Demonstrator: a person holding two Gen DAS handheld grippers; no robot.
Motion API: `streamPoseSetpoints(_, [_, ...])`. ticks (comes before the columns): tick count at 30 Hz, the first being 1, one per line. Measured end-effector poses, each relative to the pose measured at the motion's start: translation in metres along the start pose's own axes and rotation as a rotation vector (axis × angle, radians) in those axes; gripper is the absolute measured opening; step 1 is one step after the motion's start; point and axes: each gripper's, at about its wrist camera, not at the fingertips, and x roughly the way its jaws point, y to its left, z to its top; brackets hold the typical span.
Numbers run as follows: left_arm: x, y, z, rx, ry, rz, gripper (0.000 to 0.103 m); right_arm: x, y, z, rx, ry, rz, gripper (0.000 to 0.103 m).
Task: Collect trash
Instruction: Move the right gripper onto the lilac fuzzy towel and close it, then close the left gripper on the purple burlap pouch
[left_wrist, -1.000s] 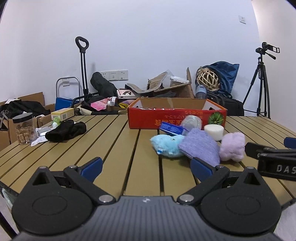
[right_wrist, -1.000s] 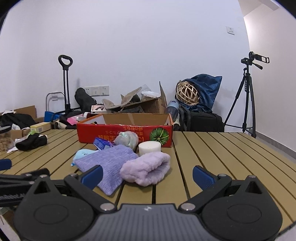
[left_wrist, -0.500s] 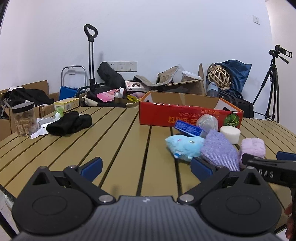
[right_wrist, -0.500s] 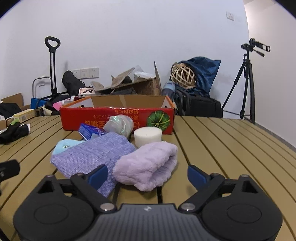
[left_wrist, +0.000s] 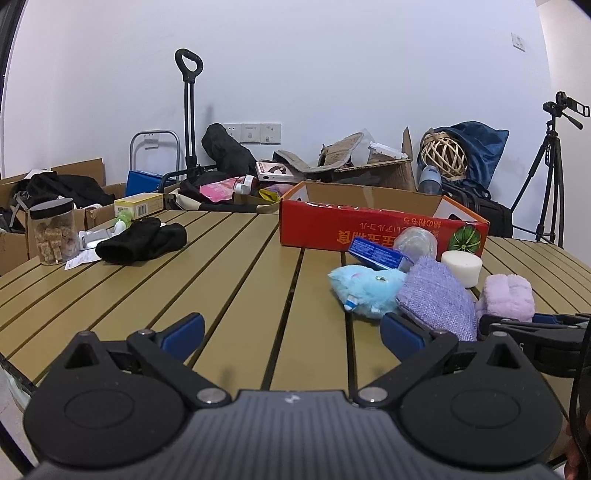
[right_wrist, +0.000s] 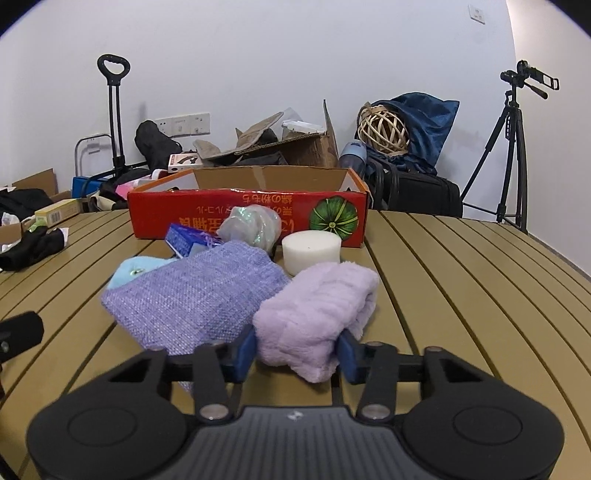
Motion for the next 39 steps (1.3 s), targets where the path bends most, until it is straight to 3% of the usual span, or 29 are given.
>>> streamPoseSetpoints(5, [0.000,0.000,0.000,-0.003,-0.005,0.003,0.103,-0.008,-0.006,-0.001,0.019,-0.037,0.011,0.028])
streamPoseSetpoints(9, [0.001,0.001,-0.001,-0.001,-0.004,0.009,0.103,-0.014,-0.012,-0.001,0.040,-0.061,0.002,0.024])
streamPoseSetpoints(18, [0.005,-0.005,0.005,0.003,-0.013,0.004,0.103,-0.034,-0.029,-0.002,0.067,-0.127,-0.046,0.023])
streamPoseSetpoints(22, [0.006,-0.013,0.010,0.020,-0.019,-0.040,0.103,-0.046,-0.041,-0.003,0.082,-0.153,-0.063,0.023])
streamPoseSetpoints(29, [0.007,-0.047,0.007,0.126,-0.019,-0.129,0.103,-0.067,-0.064,-0.006,0.140,-0.185,-0.074,0.023])
streamPoseSetpoints(39, [0.013,-0.112,0.003,0.322,-0.026,-0.185,0.103,-0.065,-0.096,-0.008,0.194,-0.180,-0.104,0.023])
